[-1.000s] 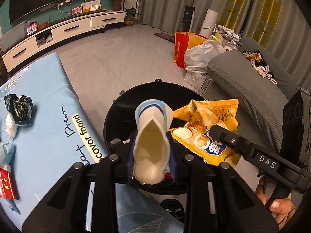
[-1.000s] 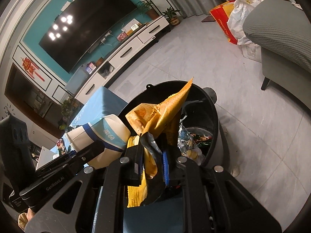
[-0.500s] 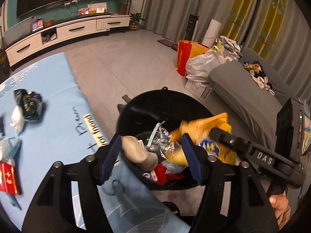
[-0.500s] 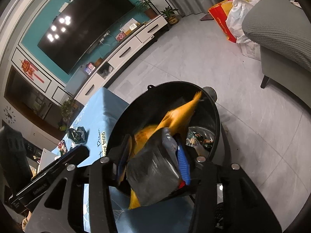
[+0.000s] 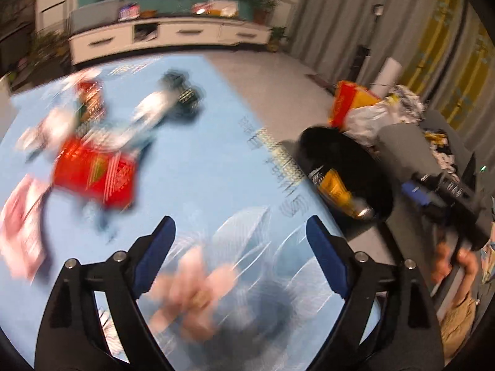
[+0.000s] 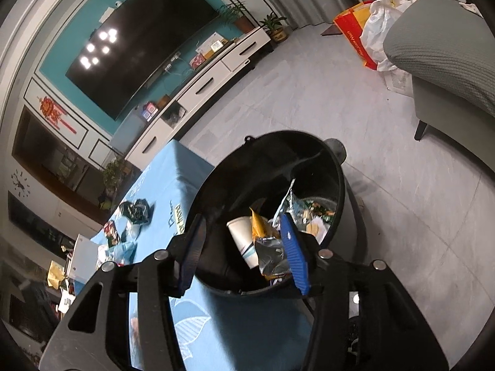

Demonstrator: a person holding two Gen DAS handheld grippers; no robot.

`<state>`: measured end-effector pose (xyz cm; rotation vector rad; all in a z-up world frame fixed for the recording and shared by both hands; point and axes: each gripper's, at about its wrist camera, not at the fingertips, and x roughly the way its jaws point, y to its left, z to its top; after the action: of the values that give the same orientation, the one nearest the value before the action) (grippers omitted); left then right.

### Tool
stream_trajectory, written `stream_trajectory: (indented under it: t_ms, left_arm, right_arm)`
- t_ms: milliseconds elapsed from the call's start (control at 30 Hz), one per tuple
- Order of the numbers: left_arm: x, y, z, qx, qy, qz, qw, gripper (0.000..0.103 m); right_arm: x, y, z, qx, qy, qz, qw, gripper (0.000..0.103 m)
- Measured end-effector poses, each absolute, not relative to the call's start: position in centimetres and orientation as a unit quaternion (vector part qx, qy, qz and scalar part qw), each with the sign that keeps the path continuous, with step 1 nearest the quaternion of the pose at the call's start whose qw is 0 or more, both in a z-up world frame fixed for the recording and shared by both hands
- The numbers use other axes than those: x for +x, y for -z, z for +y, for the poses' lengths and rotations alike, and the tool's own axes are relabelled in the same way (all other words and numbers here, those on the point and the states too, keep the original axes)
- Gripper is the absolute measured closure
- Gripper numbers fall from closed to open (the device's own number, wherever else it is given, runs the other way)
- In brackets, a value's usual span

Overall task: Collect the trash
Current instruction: 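Move both open tools back over the table toward the pink bag and red box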

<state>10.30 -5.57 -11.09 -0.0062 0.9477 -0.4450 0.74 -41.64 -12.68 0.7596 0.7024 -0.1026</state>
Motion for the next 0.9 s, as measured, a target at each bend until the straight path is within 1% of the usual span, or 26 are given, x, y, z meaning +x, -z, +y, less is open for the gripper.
stream_trajectory:
  t_ms: [100, 233, 333, 467, 600, 733, 833, 900]
  left_arm:
    - [8.8, 12.6, -2.8, -0.019, 0.184, 0.48, 0.858, 0.016]
    - [7.4, 13.5, 0.1, -0.046, 0.162, 0.494, 0.853, 0.016]
    - [6.2, 13.2, 1.4, -0.049, 0.149, 0.486, 0.86, 0.013]
    - [5.2, 12.6, 3.3, -0.059, 0.138, 0.472, 0.869, 0.012]
    - [4.5, 12.7, 5.5, -0.074, 0.121, 0.466, 0.873, 0.012]
    - [4.0, 13.0, 8.4, -0.105, 0.098, 0.462, 0.875, 0.012]
    - [3.7, 13.5, 10.5, -0.132, 0.081, 0.46, 0.874, 0.012]
    - [3.6, 13.8, 12.0, -0.15, 0.07, 0.459, 0.873, 0.012]
  right_arm:
    - [0.9, 12.5, -40.1, 0.353, 0.034, 0.348, 0.868, 0.052]
    - [1.2, 12.1, -36.9, 0.328, 0.006, 0.369, 0.869, 0.052]
    - [1.6, 11.9, -34.1, 0.301, -0.017, 0.388, 0.871, 0.052]
    - [1.9, 12.0, -30.4, 0.263, -0.048, 0.414, 0.87, 0.047]
    - [2.5, 12.0, -26.9, 0.228, -0.08, 0.435, 0.867, 0.047]
    - [3.0, 12.0, -24.5, 0.21, -0.105, 0.45, 0.861, 0.039]
    - [3.7, 12.2, -23.0, 0.208, -0.124, 0.463, 0.853, 0.036]
    - [4.1, 12.3, -22.1, 0.212, -0.131, 0.471, 0.846, 0.031]
